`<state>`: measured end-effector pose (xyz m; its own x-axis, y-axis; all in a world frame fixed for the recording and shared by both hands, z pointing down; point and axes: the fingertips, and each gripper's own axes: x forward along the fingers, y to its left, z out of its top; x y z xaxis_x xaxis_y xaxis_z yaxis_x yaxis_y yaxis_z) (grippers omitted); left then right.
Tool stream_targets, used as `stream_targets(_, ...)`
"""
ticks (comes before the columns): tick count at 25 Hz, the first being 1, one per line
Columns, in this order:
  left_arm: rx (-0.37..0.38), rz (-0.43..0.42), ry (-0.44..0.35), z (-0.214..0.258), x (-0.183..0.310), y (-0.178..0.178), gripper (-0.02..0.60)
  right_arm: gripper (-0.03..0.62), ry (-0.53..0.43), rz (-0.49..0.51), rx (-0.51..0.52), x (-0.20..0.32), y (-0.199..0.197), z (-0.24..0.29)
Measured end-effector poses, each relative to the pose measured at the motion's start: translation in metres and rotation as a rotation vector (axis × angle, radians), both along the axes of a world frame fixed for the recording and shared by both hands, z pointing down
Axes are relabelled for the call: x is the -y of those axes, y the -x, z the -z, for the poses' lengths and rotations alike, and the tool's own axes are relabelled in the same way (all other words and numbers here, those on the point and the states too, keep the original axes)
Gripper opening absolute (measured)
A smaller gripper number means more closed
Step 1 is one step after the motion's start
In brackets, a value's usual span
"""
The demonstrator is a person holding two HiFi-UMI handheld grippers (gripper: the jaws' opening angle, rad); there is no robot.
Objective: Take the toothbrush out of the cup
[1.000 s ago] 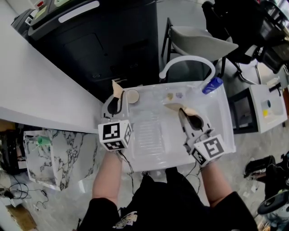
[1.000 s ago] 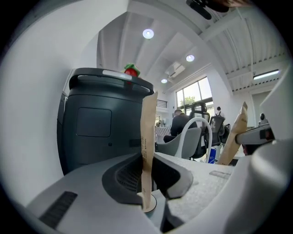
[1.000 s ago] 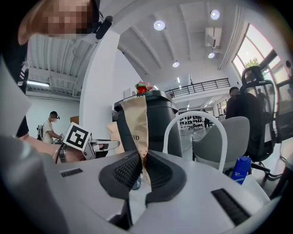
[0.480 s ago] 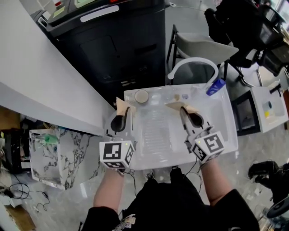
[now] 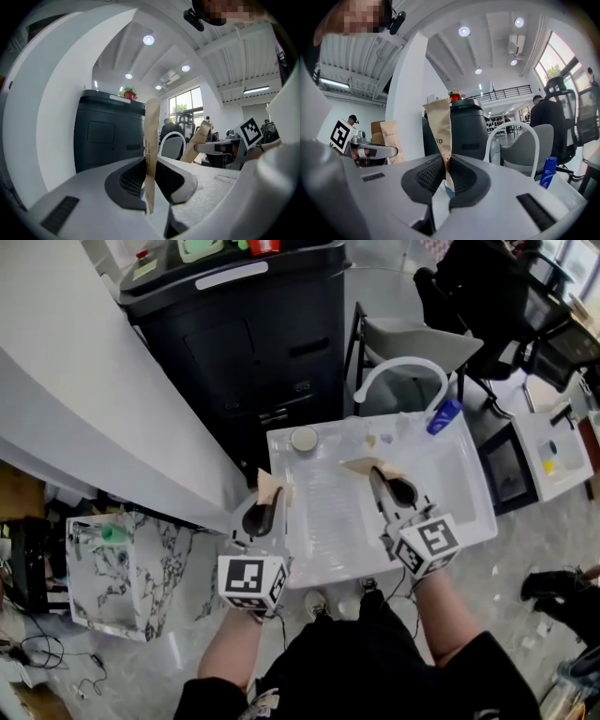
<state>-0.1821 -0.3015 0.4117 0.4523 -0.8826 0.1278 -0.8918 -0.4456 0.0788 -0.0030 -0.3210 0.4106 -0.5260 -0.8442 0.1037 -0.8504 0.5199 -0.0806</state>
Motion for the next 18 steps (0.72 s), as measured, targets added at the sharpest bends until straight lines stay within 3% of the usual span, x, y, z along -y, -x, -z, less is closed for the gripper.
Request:
stream_targets(9, 0.0, -0.063, 0.022, -0.009, -0.039, 0.005, 0.046, 0.025, -0.004, -0.064, -0.014, -0.045, 0.001, 0.003)
stream_targets(18, 0.001, -0.027, 0.024, -0.003, -0.086, -0.005, 0.046, 0.025, -0.02, -0.04, -0.017, -0.09, -0.012, 0.017)
